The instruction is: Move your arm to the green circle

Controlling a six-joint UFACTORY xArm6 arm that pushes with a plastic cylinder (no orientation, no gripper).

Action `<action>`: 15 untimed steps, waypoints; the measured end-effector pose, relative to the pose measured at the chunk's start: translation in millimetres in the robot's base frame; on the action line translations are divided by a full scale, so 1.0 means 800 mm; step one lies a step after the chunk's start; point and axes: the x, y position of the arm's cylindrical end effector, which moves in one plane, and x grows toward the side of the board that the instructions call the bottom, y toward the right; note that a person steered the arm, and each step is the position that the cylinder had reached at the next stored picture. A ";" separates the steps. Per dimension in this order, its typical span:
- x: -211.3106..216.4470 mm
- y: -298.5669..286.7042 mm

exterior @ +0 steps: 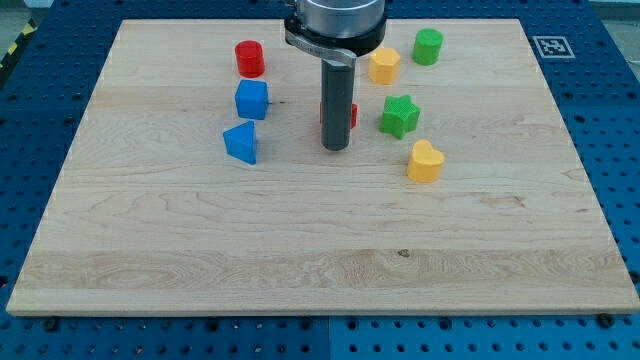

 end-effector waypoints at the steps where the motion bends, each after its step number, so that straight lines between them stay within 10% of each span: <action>1: 0.010 0.000; 4: 0.188 0.163; 6: 0.090 0.363; 9: -0.216 0.306; 15: -0.205 0.219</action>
